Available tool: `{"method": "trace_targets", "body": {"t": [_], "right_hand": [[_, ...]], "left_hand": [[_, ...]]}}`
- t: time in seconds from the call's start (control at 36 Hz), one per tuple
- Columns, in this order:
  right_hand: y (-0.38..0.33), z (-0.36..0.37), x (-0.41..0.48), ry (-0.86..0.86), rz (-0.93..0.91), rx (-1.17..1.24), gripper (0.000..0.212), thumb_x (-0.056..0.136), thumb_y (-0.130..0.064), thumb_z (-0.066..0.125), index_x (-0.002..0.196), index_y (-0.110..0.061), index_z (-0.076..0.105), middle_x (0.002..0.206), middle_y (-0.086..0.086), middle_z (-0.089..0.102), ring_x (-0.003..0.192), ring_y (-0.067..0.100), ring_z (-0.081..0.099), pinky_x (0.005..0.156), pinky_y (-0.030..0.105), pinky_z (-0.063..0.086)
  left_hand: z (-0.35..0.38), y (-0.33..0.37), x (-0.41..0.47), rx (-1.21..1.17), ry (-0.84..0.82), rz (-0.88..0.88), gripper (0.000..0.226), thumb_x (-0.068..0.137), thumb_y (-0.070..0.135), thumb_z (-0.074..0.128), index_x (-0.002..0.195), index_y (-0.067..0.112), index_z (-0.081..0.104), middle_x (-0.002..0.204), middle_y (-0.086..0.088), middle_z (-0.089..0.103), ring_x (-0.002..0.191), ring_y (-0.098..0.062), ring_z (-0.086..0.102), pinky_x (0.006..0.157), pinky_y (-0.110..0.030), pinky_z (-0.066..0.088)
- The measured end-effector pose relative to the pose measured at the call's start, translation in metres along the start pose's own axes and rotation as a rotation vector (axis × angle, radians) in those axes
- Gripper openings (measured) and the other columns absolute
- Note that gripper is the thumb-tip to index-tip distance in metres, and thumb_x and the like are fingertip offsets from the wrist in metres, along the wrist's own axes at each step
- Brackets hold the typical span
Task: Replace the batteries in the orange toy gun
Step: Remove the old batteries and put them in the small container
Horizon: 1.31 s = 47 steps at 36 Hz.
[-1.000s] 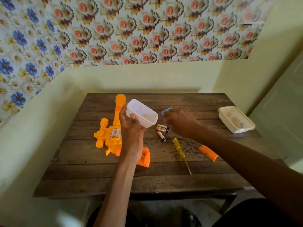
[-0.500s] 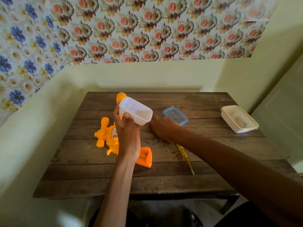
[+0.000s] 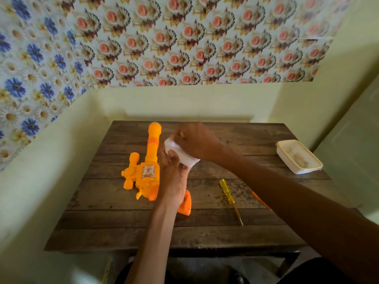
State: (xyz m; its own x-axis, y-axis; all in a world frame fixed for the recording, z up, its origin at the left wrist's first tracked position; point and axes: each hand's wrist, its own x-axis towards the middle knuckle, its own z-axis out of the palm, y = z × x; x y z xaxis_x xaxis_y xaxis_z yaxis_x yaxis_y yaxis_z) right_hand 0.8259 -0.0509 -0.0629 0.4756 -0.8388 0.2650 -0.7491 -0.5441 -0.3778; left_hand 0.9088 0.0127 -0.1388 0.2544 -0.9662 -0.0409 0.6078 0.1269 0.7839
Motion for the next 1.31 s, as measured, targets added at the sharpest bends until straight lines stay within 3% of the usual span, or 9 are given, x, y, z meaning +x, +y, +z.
{"method": "trace_targets", "body": {"t": [0.11,0.22,0.44,0.56,0.69,0.83,1.0,1.17,1.31], "right_hand": [[-0.001,-0.002,-0.004,-0.118,-0.120,-0.120,0.024,0.098,-0.029,0.043,0.079,-0.025,0.057,0.076,-0.005,0.050,0.070,0.018,0.049,0.063,0.030,0.038],[0.005,-0.015,0.000,-0.171,-0.086,-0.186,0.023,0.096,-0.015,0.045,0.094,-0.006,0.065,0.091,0.005,0.068,0.078,0.024,0.062,0.067,0.033,0.048],[0.026,-0.037,0.000,-0.176,0.136,0.418,0.023,0.080,0.007,0.063,0.096,-0.005,0.073,0.091,0.006,0.076,0.087,0.013,0.072,0.090,0.034,0.056],[0.028,-0.036,-0.005,-0.082,0.128,0.474,0.027,0.076,0.011,0.063,0.095,-0.006,0.074,0.087,0.007,0.075,0.083,0.014,0.072,0.082,0.025,0.058],[0.044,-0.039,-0.004,0.152,0.427,0.713,0.023,0.085,0.009,0.055,0.086,-0.005,0.072,0.078,0.012,0.071,0.069,0.017,0.067,0.060,0.020,0.056],[0.066,-0.034,-0.015,0.045,0.544,0.577,0.023,0.089,0.004,0.054,0.079,-0.010,0.070,0.073,0.009,0.069,0.059,0.012,0.062,0.055,0.021,0.055],[0.108,0.002,-0.030,-0.025,0.634,-0.001,0.018,0.083,-0.020,0.063,0.091,-0.007,0.071,0.089,0.011,0.070,0.085,0.026,0.067,0.066,0.029,0.050],[0.132,0.036,-0.034,-0.092,0.713,-0.079,0.079,0.058,-0.055,0.082,0.119,-0.015,0.053,0.120,0.010,0.060,0.114,0.033,0.054,0.090,0.043,0.050],[0.125,0.029,-0.020,-0.098,0.751,-0.107,0.085,0.055,-0.035,0.089,0.125,-0.009,0.049,0.123,0.014,0.058,0.119,0.037,0.052,0.095,0.046,0.048]], "left_hand": [[0.005,-0.004,-0.004,-0.185,-0.034,-0.084,0.049,0.101,0.001,0.043,0.145,0.022,0.040,0.134,-0.010,0.059,0.121,-0.027,0.060,0.096,-0.054,0.050],[0.009,-0.005,-0.006,-0.262,-0.084,-0.090,0.050,0.097,0.000,0.043,0.144,0.018,0.041,0.132,-0.010,0.059,0.119,-0.026,0.060,0.093,-0.050,0.053],[0.018,-0.006,-0.006,-0.390,-0.100,-0.134,0.064,0.086,0.003,0.051,0.147,0.007,0.034,0.143,-0.021,0.048,0.128,-0.032,0.052,0.100,-0.048,0.047],[0.019,-0.007,-0.005,-0.437,-0.127,-0.136,0.065,0.083,0.002,0.050,0.146,0.006,0.036,0.140,-0.022,0.050,0.117,-0.029,0.062,0.091,-0.043,0.055],[0.013,-0.012,-0.004,-0.480,-0.122,-0.184,0.064,0.085,0.003,0.050,0.147,0.007,0.034,0.142,-0.025,0.048,0.126,-0.040,0.052,0.094,-0.052,0.050],[0.007,-0.016,0.004,-0.491,-0.092,-0.178,0.053,0.097,-0.003,0.042,0.147,0.009,0.035,0.141,-0.024,0.049,0.128,-0.041,0.049,0.094,-0.055,0.048],[0.004,-0.012,0.003,-0.576,-0.195,-0.140,0.114,0.048,0.009,0.095,0.146,0.008,0.037,0.141,-0.024,0.049,0.130,-0.042,0.048,0.101,-0.056,0.042],[0.006,-0.010,-0.001,-0.445,-0.152,-0.149,0.061,0.089,0.000,0.055,0.147,0.006,0.036,0.133,-0.020,0.057,0.122,-0.035,0.057,0.095,-0.048,0.051],[0.002,-0.012,-0.002,-0.400,-0.253,-0.099,0.090,0.064,0.015,0.085,0.142,0.008,0.041,0.123,-0.018,0.064,0.118,-0.034,0.060,0.089,-0.043,0.057]]}}
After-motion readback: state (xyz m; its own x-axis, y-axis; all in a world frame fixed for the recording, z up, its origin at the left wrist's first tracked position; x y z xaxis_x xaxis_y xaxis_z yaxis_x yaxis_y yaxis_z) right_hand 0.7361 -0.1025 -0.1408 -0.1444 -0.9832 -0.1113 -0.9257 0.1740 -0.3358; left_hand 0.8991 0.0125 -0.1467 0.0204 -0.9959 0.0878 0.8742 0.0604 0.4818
